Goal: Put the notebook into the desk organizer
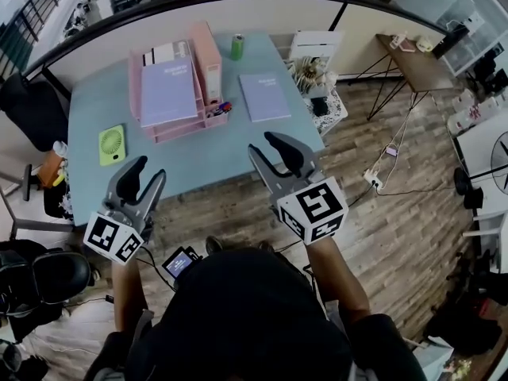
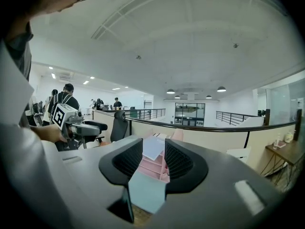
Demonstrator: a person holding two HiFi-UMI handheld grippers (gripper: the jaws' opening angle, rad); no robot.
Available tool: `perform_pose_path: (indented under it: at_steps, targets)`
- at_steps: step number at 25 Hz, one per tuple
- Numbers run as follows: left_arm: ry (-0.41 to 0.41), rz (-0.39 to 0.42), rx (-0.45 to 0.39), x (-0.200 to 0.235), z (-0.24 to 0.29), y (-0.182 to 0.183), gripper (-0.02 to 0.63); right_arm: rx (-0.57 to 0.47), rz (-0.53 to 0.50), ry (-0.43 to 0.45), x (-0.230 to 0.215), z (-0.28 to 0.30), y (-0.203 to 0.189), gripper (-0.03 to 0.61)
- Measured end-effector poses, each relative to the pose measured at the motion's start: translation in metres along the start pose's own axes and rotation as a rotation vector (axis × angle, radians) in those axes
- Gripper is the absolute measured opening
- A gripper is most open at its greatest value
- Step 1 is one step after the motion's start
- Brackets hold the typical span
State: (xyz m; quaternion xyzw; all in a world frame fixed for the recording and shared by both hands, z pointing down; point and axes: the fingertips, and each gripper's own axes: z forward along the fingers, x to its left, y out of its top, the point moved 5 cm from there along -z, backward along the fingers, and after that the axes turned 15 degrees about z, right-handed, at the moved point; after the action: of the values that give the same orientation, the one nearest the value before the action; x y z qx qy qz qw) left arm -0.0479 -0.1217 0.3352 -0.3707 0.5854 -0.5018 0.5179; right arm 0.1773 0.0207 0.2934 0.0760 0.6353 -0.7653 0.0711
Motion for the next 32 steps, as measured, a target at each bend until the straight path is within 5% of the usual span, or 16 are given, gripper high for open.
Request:
perform_pose_path:
  at_steps: [18, 32]
  targets:
    - [0.031, -0.053, -0.037, 0.057, -0.035, -0.029, 0.215, 0.062, -0.031, 0.0, 0.046, 0.06, -0.006, 0.126]
    - [0.124, -0.076, 0.049, 0.07, -0.009, -0.039, 0.215, 0.087, 0.03, 0.105, 0.009, 0.101, -0.009, 0.126]
